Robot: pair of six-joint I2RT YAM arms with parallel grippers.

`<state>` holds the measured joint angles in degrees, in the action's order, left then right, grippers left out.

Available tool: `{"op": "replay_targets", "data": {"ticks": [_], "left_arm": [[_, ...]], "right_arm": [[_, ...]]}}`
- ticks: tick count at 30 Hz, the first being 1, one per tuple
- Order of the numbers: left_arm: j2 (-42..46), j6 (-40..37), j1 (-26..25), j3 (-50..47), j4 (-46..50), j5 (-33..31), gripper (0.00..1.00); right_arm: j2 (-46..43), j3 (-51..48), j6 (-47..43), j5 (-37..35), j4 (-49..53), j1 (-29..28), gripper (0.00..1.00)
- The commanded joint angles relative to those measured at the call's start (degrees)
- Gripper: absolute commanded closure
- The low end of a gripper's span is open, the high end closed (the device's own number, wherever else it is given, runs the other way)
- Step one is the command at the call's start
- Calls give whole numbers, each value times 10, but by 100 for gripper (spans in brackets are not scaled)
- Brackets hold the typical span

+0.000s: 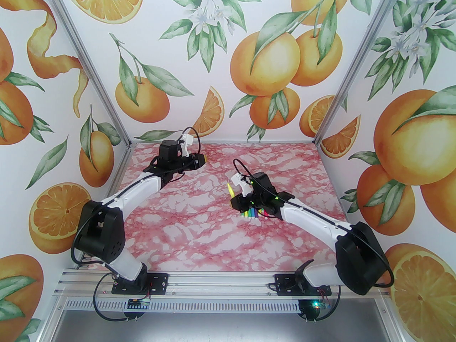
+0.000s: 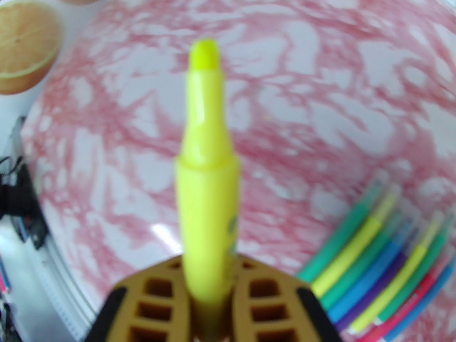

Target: Open the pen caps

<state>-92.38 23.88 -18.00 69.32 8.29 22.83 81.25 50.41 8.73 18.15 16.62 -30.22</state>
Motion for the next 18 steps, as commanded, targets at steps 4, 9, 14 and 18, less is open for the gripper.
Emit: {"op": "replay_targets", "data": {"ticks": [4,9,14,18], "left_arm": [[20,-149,19,24,198,-188,100],[-1,-174,49,20,223,-207,100],[-28,-190,84,22,231,-224,100],[-58,-203,112,28,237,-236,100]], "right_arm": [[1,45,8,-153,55,70,100],[41,70,-5,-227,68,132,100],[92,100,-21,-284,92,169,100],[133,115,-27,-292,100,193,100]]}}
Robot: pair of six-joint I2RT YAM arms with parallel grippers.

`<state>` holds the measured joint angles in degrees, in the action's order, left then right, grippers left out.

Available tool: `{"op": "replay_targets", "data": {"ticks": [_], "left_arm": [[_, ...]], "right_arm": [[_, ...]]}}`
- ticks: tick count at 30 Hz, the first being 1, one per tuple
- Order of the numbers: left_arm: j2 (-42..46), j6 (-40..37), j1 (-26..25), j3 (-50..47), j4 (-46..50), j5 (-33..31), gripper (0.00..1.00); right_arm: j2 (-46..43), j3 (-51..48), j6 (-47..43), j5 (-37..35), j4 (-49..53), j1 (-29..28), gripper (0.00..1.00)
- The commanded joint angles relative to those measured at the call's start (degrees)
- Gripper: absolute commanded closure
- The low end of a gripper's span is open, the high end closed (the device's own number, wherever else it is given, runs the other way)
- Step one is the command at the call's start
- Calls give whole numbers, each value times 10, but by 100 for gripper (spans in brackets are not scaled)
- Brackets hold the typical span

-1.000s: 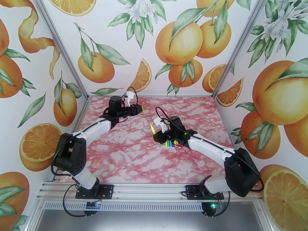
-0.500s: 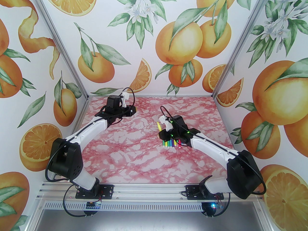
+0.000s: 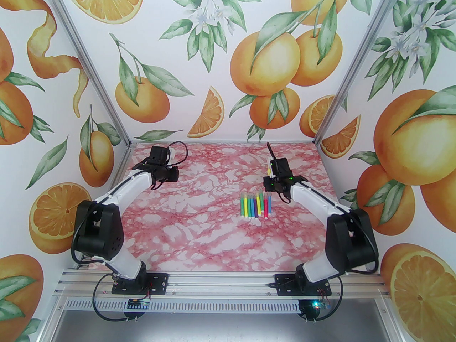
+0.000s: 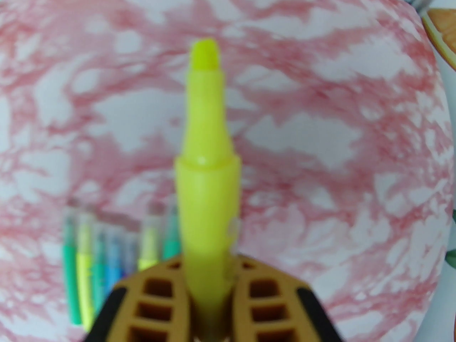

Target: Open the pen caps

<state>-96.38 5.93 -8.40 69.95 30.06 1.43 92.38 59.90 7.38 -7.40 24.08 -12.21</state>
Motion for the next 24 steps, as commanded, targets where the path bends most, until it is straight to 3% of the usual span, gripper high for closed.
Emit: {"op": "replay_targets", "data": {"ticks": [1,19,24], "left_arm": [[-26,-26,21,23,21,-24,100],[-164,-54,77,86,38,-9,100],[-178,-56,80,99,41,-1,100]], "right_arm": [[29,21,-12,-34,25,20,100],[133,79,-13,-51,71,115,100],[150,81,-5,-41,73,129,94]]}}
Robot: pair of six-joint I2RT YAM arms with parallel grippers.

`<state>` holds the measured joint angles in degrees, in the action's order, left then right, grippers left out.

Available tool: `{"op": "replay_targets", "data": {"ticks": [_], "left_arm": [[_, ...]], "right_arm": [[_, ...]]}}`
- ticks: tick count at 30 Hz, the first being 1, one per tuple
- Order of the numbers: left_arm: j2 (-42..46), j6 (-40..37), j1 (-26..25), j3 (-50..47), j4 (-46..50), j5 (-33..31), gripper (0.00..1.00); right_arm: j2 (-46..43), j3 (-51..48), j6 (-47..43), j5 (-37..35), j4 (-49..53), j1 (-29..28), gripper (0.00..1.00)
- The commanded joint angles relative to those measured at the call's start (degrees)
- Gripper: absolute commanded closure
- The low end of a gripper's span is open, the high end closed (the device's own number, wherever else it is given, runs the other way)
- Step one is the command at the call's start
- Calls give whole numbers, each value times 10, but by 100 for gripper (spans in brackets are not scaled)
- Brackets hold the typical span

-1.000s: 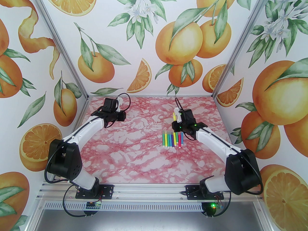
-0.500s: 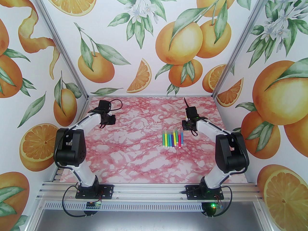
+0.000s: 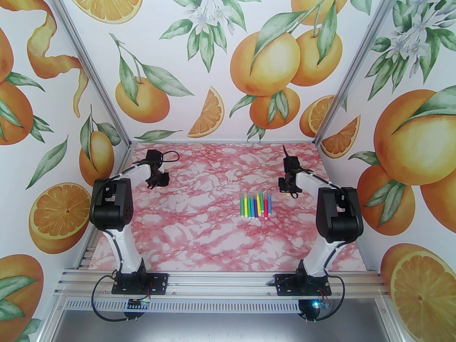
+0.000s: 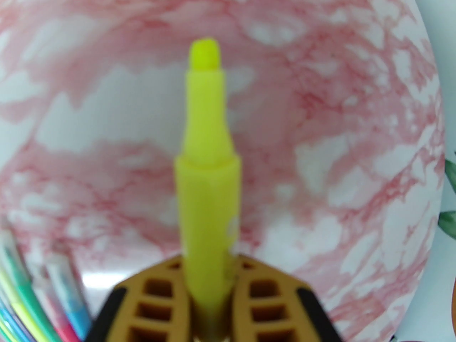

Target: Open the pen caps

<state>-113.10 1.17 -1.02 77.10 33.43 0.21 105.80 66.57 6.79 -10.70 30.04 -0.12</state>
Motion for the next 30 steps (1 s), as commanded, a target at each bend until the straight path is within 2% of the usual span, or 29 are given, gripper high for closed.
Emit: {"op": "replay_targets", "data": {"ticks": [1,4,13,19,30], "left_arm": [[-15,-10,6,31,9,11,100],[-24,-12,7,36,11,4,96],[-45,-13,9,40,8,8,93],[-54,-12,10,40,5,11,89],[-45,-9,10,33,1,17,76]], "right_arm": [[19,16,2,-6,13,10,93],[31,21,3,-3,18,12,90],[55,33,11,2,30,21,87],[56,32,13,0,36,26,80],[61,36,18,-4,42,27,69]]}}
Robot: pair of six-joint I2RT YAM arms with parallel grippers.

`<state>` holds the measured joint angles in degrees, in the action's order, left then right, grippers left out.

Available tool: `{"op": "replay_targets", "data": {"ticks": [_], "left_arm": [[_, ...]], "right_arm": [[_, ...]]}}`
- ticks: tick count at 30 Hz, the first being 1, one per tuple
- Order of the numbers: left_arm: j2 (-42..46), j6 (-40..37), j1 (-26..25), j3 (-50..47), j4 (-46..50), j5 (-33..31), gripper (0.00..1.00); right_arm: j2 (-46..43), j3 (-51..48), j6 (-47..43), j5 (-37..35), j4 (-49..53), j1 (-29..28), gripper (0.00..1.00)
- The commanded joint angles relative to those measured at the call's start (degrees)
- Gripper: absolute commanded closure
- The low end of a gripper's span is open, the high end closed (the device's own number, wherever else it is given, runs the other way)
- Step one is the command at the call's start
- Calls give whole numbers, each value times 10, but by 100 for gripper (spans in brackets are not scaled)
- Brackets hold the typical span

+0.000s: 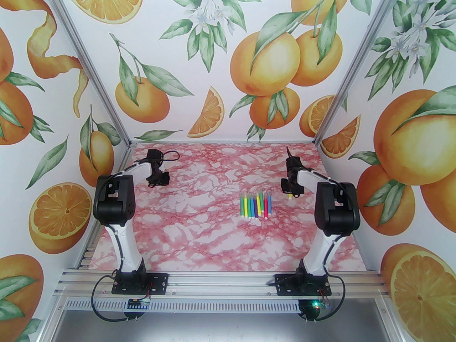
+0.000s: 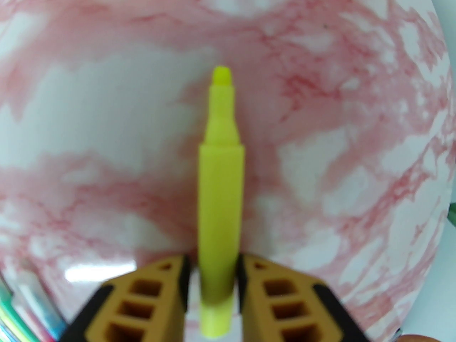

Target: Open the pen caps

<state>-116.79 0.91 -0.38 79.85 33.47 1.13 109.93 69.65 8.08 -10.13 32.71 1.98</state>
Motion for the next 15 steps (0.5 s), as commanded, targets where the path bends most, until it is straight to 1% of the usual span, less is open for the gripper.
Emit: {"op": "replay_targets", "data": {"ticks": [1,4,7,11,15], "left_arm": [[-8,-6,4,5,-1,7,75],[-4,-6,4,-1,-5,6,72],[1,-8,3,-5,-9,16,65],[9,-6,3,-6,-12,25,58],[31,-1,3,-14,-17,27,54]], "right_arm": [[19,5,6,-11,17,6,68],[11,5,5,-14,20,6,66],[-1,5,4,-11,23,6,63],[-21,3,2,-6,26,6,58],[-41,1,4,12,29,6,56]]}}
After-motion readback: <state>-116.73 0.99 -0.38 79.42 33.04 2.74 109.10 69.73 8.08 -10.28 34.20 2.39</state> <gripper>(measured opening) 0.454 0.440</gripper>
